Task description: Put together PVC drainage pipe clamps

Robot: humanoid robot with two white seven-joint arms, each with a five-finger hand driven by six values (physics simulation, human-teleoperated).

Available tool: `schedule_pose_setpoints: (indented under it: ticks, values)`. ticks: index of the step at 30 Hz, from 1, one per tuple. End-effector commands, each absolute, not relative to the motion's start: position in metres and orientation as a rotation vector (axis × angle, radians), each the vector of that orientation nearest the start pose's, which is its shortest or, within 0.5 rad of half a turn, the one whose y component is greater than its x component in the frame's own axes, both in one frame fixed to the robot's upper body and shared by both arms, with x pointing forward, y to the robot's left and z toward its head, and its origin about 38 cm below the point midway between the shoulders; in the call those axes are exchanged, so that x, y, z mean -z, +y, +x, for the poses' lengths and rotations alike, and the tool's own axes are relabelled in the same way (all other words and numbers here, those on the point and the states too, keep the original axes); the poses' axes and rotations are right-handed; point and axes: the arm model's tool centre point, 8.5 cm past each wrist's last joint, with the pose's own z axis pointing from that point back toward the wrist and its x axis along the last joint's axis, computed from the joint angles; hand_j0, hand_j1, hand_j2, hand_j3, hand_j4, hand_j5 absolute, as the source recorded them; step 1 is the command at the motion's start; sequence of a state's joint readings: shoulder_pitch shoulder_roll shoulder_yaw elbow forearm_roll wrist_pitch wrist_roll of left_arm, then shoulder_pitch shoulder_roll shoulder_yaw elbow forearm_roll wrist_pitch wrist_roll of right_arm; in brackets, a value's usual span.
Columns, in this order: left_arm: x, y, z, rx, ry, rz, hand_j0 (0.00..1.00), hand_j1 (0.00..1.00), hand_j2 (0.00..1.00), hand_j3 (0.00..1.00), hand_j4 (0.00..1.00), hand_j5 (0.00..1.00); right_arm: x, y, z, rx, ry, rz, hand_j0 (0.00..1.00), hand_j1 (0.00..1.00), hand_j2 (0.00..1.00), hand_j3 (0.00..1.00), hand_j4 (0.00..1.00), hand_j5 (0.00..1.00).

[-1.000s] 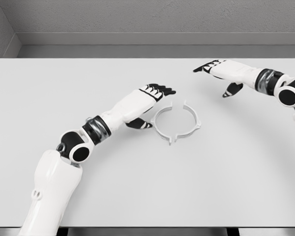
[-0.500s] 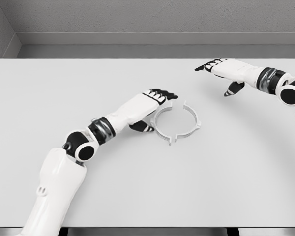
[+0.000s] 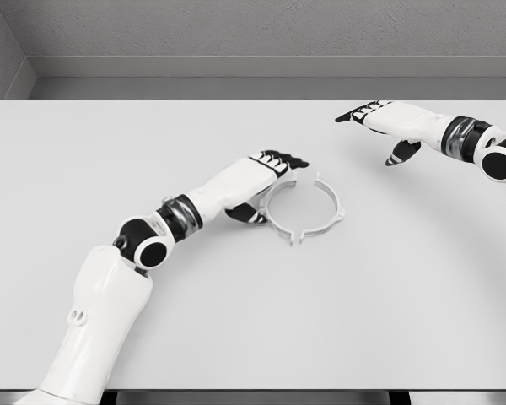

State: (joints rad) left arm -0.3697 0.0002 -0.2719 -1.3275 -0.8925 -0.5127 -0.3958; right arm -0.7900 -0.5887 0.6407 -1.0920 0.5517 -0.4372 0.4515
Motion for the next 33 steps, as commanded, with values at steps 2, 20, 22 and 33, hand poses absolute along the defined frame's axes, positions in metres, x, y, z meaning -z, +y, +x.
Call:
schedule_pose_setpoints:
  ticks: [2, 20, 22, 33]
  values:
    - [-0.116, 0.09, 0.43, 1.613, -1.75, 0.253, 1.0, 1.0, 1.0, 1.0, 1.0, 1.0, -0.19, -0.294, 0.513, -1.842, -1.293, -0.552, 1.0, 1.0, 1.0, 1.0, 1.0, 1.0]
    - [-0.122, 0.087, 0.431, 1.619, -1.77, 0.253, 1.0, 1.0, 1.0, 1.0, 1.0, 1.0, -0.19, -0.295, 0.512, -1.841, -1.294, -0.55, 1.0, 1.0, 1.0, 1.0, 1.0, 1.0]
    - [-0.124, 0.087, 0.432, 1.612, -1.778, 0.251, 1.0, 1.0, 1.0, 1.0, 1.0, 1.0, -0.19, -0.295, 0.512, -1.84, -1.295, -0.549, 1.0, 1.0, 1.0, 1.0, 1.0, 1.0]
    - [-0.13, 0.12, 0.466, 1.559, -1.714, 0.323, 1.0, 1.0, 1.0, 1.0, 1.0, 1.0, -0.199, -0.319, 0.514, -1.802, -1.278, -0.591, 1.0, 1.0, 1.0, 1.0, 1.0, 1.0]
